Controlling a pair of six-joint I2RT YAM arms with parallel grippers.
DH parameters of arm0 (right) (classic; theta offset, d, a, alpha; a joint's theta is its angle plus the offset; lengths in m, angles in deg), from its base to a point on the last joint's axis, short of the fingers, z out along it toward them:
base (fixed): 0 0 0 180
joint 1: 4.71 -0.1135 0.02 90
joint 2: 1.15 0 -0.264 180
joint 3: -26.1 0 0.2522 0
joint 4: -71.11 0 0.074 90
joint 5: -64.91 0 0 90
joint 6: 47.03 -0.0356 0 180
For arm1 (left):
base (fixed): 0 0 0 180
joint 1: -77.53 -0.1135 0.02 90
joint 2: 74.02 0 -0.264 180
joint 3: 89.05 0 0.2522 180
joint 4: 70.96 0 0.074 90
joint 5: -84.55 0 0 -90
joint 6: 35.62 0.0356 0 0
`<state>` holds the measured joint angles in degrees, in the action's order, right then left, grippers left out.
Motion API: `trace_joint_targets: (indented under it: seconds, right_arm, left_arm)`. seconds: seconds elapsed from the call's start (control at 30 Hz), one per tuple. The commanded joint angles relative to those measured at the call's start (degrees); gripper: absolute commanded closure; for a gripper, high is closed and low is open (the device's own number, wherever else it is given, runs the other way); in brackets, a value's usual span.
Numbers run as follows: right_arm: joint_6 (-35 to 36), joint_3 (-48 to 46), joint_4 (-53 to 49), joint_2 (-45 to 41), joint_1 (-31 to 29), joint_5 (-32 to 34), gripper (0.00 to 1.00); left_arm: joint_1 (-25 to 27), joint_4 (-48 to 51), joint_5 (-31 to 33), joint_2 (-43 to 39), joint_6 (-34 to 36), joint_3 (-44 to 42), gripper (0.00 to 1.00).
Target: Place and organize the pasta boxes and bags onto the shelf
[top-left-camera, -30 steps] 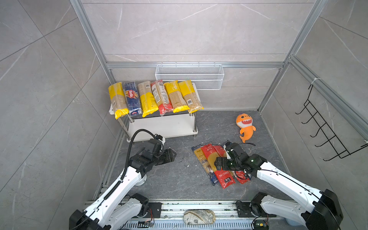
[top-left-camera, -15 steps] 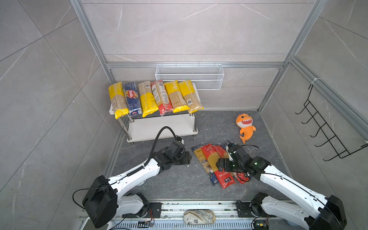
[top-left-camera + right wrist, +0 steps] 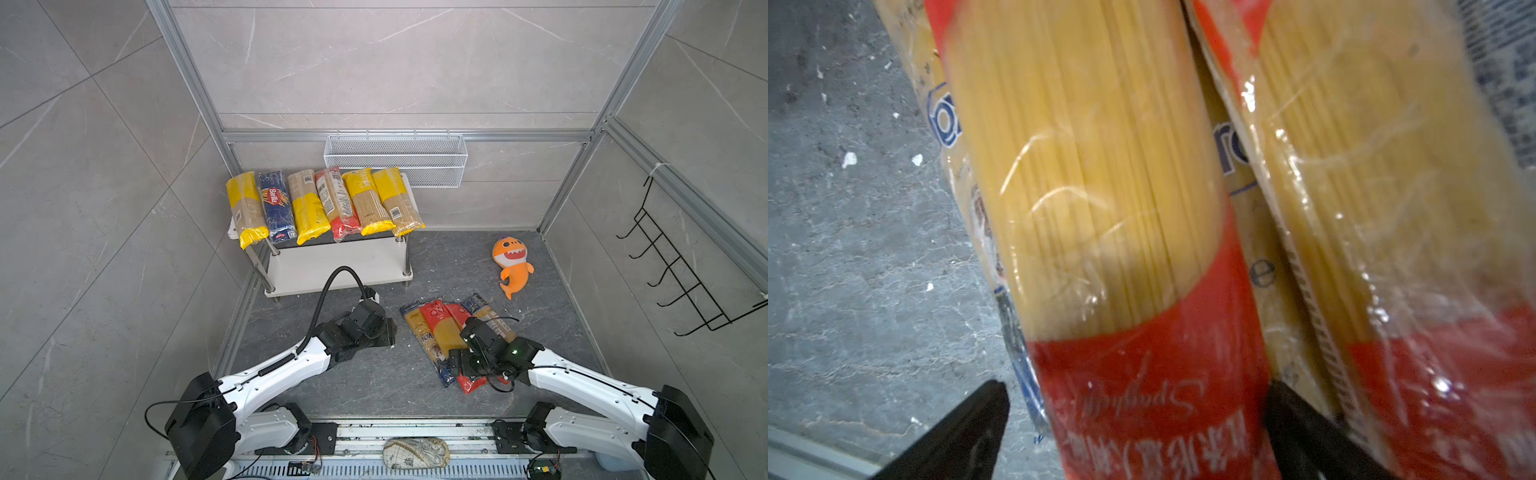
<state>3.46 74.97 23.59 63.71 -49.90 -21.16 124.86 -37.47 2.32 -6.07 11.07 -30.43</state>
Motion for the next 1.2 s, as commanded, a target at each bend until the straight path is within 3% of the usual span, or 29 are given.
trace_joint_targets:
  seconds: [0.0, 0.13, 0.2, 0.27, 0.33, 0.73, 0.87, 1.17]
  right_arm:
    - [-1.6, -0.3, 3.5, 4.1, -1.5, 0.2, 0.01]
    - [-2.0, 1.5, 4.4, 8.5, -3.0, 1.5, 0.06]
    - [-2.0, 2.5, 4.3, 9.6, -3.6, 2.1, 0.14]
    - [-2.1, 3.3, 4.0, 10.1, -3.9, 2.7, 0.39]
    - [-2.5, 3.6, 3.9, 10.0, -4.2, 3.0, 0.51]
    - [-4.2, 6.2, 8.4, 7.9, -5.8, -2.6, 0.93]
    - [-5.0, 7.3, 9.9, 5.4, -6.1, -2.5, 1.0]
    - [-6.3, 9.9, 13.0, 0.8, -6.1, -6.0, 1.0]
  left_arm:
    - [-0.1, 3.3, 5.0, -3.1, 1.4, -0.5, 0.33]
    - [-1.4, 6.8, 6.5, -4.1, 1.0, -0.4, 0.33]
    - [-2.1, 7.2, 6.5, -5.4, 0.6, -1.1, 0.33]
    - [-3.0, 7.6, 6.5, -7.3, 0.1, -2.1, 0.33]
    - [-3.7, 8.5, 6.5, -9.4, -0.4, -2.7, 0.33]
    - [-4.2, 18.6, 9.5, -23.7, -3.2, -4.3, 0.33]
    - [-4.3, 22.1, 10.7, -28.1, -3.8, -4.3, 0.33]
    - [-4.2, 27.5, 13.1, -34.6, -4.7, -4.0, 0.33]
